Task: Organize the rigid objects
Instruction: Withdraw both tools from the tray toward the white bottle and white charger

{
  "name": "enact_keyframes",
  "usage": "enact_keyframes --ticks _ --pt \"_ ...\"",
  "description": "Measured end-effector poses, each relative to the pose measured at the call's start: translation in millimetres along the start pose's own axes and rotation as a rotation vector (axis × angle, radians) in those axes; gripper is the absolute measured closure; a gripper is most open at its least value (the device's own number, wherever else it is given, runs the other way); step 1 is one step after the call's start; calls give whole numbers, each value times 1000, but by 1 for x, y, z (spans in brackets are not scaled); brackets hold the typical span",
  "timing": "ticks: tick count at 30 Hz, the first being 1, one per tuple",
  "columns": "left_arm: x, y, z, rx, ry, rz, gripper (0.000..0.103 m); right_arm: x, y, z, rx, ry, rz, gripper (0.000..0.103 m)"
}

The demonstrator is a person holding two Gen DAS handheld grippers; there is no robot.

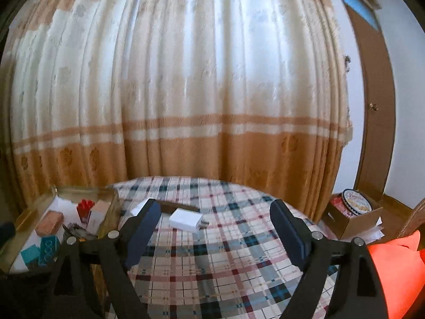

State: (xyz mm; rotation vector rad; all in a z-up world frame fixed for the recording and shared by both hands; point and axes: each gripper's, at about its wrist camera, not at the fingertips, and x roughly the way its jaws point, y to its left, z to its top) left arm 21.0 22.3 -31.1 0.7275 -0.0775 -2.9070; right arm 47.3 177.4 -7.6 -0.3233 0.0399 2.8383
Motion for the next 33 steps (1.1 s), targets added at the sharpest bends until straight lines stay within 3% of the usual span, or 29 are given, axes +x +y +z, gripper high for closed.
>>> enact_keyframes --ticks 2,11,19,33 --pt "-4 2 1 -19 -25 -4 2 -3 -4 0 20 -5 -18 12" --pt "-6 -7 -2 20 -39 19 2 -3 -6 -3 31 22 -64 10" --pt "-3 1 -2 -23 -24 23 2 -3 -16 -6 83 49 -103 10" --pt "-9 -4 -3 -7 -63 27 2 -1 -15 -7 79 66 -108 10"
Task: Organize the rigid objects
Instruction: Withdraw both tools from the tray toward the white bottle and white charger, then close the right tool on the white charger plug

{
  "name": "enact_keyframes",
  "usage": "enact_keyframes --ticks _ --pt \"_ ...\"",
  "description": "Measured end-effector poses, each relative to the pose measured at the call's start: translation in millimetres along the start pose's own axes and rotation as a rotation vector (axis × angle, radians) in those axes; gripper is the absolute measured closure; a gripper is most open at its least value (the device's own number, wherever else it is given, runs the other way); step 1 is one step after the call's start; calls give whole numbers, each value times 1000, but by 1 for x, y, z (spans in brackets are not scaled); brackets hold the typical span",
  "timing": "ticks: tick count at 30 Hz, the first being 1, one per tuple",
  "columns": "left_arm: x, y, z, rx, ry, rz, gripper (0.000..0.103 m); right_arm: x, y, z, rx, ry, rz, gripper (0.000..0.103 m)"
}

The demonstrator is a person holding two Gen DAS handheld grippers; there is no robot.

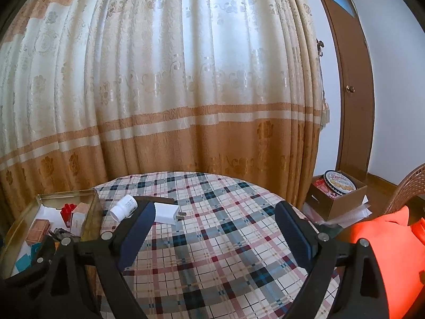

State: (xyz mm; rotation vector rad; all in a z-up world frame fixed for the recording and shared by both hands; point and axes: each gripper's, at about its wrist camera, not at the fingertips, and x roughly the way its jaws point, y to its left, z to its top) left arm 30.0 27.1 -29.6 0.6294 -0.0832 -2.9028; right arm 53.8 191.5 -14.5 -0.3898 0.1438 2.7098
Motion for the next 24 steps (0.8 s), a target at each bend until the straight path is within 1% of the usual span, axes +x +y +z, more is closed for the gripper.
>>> enact_keyframes --ticks 4,10,12,14,16,19,22,24 --pt "4 0 0 3 20 0 2 0 3 -1 -19 2 -3 10" --pt "0 0 0 -1 1 -4 2 2 2 -1 -9 20 2 10" --pt "0 2 0 -14 -4 -8 2 6 6 0 -30 38 24 10" --pt "0 3 0 -24 -2 -9 2 15 13 2 -55 85 76 10" --pt "0 6 0 -38 1 -8 2 30 17 5 -34 129 148 10" --pt "0 10 0 -58 2 -13 2 54 27 10 -46 177 159 10" --pt "2 8 0 -51 12 -12 2 91 43 9 -90 289 196 10" --pt "3 6 0 -42 18 -17 2 108 50 5 -95 334 203 10"
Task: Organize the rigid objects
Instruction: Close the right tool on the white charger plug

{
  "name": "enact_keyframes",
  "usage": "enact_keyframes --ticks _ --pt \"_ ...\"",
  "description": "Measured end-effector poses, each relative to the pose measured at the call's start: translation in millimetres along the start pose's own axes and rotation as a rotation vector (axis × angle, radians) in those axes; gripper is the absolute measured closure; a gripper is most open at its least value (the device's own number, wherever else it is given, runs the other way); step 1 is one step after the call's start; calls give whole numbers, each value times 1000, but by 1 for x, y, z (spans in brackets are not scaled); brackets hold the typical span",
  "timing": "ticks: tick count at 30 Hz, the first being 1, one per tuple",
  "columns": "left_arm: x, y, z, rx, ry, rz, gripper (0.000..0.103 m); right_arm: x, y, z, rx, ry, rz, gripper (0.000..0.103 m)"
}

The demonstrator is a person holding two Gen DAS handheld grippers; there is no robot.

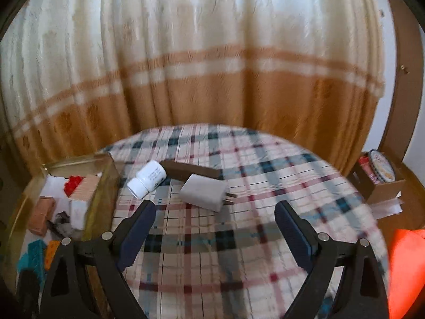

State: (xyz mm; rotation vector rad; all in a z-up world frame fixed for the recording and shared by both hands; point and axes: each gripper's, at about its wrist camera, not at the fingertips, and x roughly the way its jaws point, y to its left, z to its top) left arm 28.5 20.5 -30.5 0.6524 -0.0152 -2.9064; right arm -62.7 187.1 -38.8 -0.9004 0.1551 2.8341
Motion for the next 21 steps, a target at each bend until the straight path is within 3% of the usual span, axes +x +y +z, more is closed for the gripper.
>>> enact_keyframes --ticks 4,7,15,18,21 --pt "-2 -4 -1 16 -8 16 2 30 -3 8 43 79 1 11" --pt "-1 -9 0 44 -1 13 2 51 -6 15 73 130 12 18" --pt "7 -16 0 77 45 27 2 91 -1 17 77 243 19 19" --pt "8 -18 0 88 46 32 2 95 0 20 69 240 13 29" --pt "6 -20 -1 101 43 33 2 97 3 21 27 246 23 29"
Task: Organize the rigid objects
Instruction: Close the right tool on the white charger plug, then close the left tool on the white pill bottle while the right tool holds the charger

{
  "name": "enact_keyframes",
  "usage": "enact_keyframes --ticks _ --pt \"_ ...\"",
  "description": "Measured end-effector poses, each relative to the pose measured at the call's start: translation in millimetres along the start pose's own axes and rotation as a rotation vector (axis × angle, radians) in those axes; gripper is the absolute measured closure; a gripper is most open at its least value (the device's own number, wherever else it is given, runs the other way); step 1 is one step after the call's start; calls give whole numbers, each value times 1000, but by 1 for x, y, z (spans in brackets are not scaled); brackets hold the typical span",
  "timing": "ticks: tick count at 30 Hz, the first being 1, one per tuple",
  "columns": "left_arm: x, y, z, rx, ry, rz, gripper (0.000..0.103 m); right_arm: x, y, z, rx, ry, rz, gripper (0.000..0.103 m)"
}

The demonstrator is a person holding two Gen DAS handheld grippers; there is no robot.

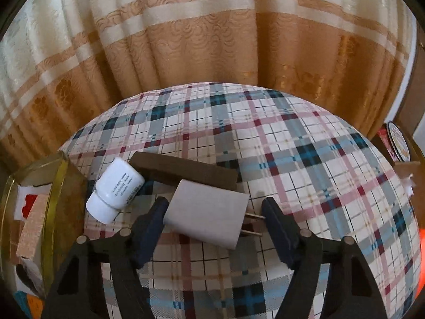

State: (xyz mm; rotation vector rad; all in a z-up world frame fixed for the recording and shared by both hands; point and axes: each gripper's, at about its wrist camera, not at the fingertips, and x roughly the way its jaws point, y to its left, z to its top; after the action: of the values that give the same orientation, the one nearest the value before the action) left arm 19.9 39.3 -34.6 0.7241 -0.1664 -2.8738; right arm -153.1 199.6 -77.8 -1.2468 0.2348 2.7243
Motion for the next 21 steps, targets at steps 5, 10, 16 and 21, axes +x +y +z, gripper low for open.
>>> enact_keyframes --ticks 5,10,16,21 --pt "-4 -5 4 30 -25 -23 2 -9 -7 -7 -43 19 14 29" --pt "1 -24 24 124 -30 -26 2 -35 -39 -16 2 -40 13 29" --pt "28 -67 55 243 5 -61 2 -65 -81 -20 105 -152 -7 29" --pt "59 -108 68 340 65 -91 2 -76 -110 -27 215 -225 -3 29"
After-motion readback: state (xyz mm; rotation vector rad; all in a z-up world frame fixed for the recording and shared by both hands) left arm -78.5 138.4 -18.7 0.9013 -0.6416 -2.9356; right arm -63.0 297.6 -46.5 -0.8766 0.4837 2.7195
